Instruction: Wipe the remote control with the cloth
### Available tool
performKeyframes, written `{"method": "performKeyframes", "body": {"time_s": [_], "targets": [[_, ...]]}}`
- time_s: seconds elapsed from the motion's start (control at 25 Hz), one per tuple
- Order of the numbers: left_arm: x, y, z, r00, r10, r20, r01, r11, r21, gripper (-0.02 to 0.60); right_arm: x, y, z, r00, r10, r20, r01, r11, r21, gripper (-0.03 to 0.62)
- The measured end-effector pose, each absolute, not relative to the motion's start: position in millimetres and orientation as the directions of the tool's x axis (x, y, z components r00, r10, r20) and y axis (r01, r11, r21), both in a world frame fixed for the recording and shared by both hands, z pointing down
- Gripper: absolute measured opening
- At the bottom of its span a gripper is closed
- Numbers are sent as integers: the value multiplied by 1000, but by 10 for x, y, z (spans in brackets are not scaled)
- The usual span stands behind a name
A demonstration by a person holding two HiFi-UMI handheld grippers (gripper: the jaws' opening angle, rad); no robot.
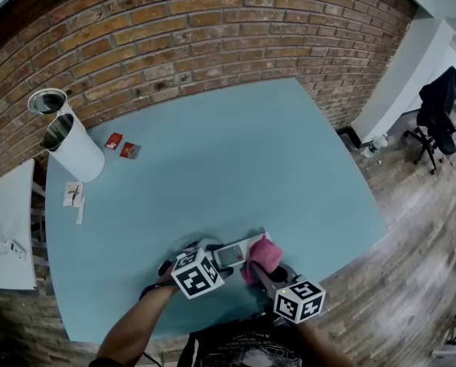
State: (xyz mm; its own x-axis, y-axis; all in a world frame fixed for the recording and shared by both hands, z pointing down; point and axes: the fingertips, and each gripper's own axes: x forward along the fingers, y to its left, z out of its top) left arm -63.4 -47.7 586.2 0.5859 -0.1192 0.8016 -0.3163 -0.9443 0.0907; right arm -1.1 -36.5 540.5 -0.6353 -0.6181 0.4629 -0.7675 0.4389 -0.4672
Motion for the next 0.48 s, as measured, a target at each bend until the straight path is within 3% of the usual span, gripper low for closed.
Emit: {"method": "performKeyframes", "body": {"time_s": [0.48], "targets": [[-615, -476, 5869, 585, -117, 802, -316, -944, 93, 284, -390, -249, 5420, -705, -532, 469, -709, 526, -470, 67]]}}
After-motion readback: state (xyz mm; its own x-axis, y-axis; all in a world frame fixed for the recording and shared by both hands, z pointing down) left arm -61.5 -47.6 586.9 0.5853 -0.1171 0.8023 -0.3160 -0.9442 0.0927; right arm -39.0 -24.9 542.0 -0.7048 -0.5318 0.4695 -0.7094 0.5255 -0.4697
